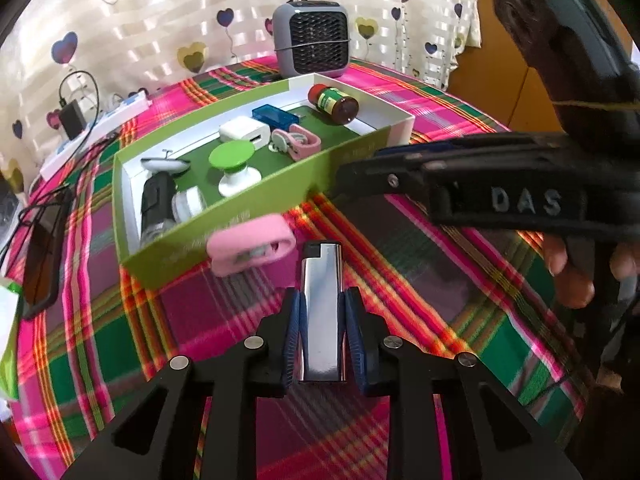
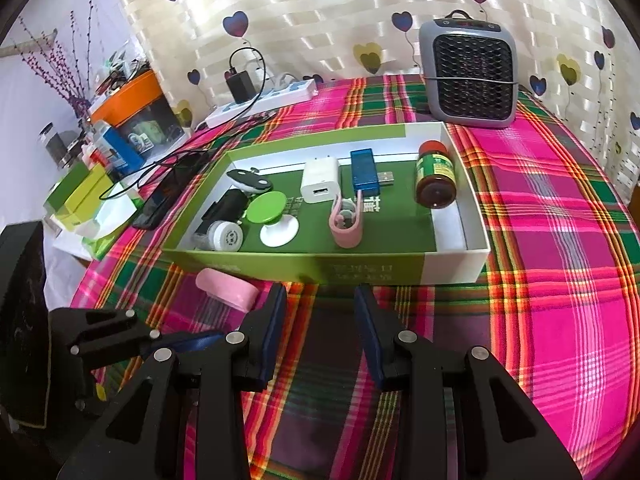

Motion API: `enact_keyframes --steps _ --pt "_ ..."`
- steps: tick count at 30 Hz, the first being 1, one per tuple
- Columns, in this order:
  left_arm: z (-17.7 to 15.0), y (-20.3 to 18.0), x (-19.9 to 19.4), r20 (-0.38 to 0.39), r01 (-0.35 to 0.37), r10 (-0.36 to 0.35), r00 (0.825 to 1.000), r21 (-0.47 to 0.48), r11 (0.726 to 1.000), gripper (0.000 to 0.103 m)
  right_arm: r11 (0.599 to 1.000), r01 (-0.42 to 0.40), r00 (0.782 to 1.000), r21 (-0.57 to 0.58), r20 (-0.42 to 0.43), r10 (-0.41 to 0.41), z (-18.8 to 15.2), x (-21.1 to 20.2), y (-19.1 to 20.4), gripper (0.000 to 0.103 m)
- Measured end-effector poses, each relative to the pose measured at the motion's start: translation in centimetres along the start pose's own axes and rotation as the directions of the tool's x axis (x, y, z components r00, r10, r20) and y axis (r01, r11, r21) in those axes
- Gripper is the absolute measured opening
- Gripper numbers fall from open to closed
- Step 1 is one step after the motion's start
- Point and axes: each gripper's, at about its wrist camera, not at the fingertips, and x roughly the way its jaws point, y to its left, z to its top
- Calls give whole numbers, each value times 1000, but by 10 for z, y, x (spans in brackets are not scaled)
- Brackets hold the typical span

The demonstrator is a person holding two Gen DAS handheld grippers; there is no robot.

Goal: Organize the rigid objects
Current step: 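Grasp the silver lighter with the left gripper, then grasp the pink block with the right gripper while the left lifts the silver lighter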

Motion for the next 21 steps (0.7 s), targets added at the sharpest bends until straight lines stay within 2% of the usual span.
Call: enact_keyframes --steps 6,11,16,18,20,21 --pt "-23 10 -17 5 -35 36 999 -52 998 22 998 -49 999 -51 -13 48 -1 4 12 37" --pt "-37 25 -26 6 -78 79 997 -118 990 22 984 -103 994 -144 -51 96 -3 15 33 37" --pt "-46 39 -33 10 -99 102 995 -169 981 22 970 -113 993 -216 -51 104 -2 19 46 37" --pt "-48 44 -34 11 -102 106 994 -189 977 22 966 -113 993 -232 -58 102 0 23 49 39" --pt "-51 49 -36 13 -100 105 994 -207 973 22 961 -125 991 -247 -72 111 1 28 52 48" --pt "-51 50 -36 14 -101 106 994 -212 972 22 960 -125 991 -252 -75 109 2 30 53 48"
